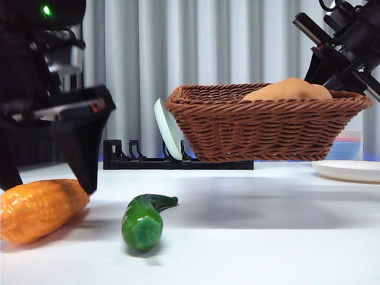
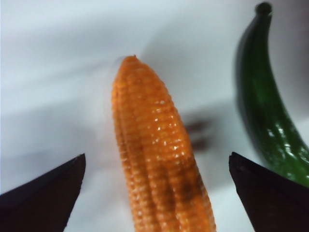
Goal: Pick up the basket,pick up the corn from the table,pick up the potato from the table,pick up the cucumber from the table,put all items into the basket
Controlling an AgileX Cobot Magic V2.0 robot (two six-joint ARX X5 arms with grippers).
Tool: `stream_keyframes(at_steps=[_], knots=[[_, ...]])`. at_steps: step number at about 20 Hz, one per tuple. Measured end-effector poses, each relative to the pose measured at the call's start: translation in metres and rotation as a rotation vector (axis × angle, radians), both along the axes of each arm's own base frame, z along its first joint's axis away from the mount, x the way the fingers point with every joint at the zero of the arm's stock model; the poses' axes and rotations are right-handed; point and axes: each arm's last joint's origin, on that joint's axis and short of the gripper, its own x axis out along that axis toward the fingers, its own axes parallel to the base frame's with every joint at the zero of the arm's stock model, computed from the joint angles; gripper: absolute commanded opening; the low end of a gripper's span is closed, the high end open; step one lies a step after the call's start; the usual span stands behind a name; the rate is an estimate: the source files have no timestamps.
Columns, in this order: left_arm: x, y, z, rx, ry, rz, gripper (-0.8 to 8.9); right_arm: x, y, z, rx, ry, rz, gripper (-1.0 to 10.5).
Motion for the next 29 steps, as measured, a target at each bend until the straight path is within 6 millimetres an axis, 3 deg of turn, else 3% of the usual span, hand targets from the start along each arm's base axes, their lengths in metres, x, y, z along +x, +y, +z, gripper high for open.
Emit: stream_keyframes(at_steps=[1, 6, 9, 11, 15, 18, 20, 24, 27, 29], knots=[[0.002, -0.001, -0.005, -0.001, 0.025, -0.015, 4.60, 0.000, 0.000, 0.000, 0.000, 0.000, 0.000, -0.2], [0.009, -0.005, -0.018, 0.022, 0.053, -0.039, -0.23, 0.000, 0.000, 0.000, -0.004, -0.004, 0.004, -0.2], [0.007, -0.002, -0.013, 0.037, 0.025, -0.028, -0.09, 0.000, 0.000, 0.000, -0.004, -0.005, 0.005, -0.2], [-0.001, 0.003, 0.002, 0.015, -0.011, -0.028, -0.09, 0.000, 0.000, 0.000, -0.004, -0.005, 0.006, -0.2], [-0.039, 0.022, 0.057, -0.113, -0.183, -0.046, -0.09, 0.000, 0.001, 0.000, -0.005, -0.005, 0.010, -0.2], [-0.071, 0.037, 0.114, -0.343, -0.441, -0.049, -0.09, -0.002, 0.008, 0.000, -0.005, -0.005, 0.036, -0.2], [-0.084, 0.041, 0.138, -0.475, -0.574, -0.060, -0.09, -0.004, 0.017, 0.000, -0.005, -0.005, 0.066, -0.2], [-0.073, 0.019, 0.143, -0.559, -0.624, -0.106, -0.08, -0.011, 0.037, 0.000, -0.004, -0.005, 0.142, -0.2], [-0.057, -0.006, 0.133, -0.508, -0.558, -0.142, -0.08, -0.017, 0.051, 0.000, -0.004, -0.006, 0.196, -0.2], [-0.042, -0.022, 0.142, -0.449, -0.552, -0.174, -0.08, -0.020, 0.057, 0.000, -0.006, -0.006, 0.221, -0.2]])
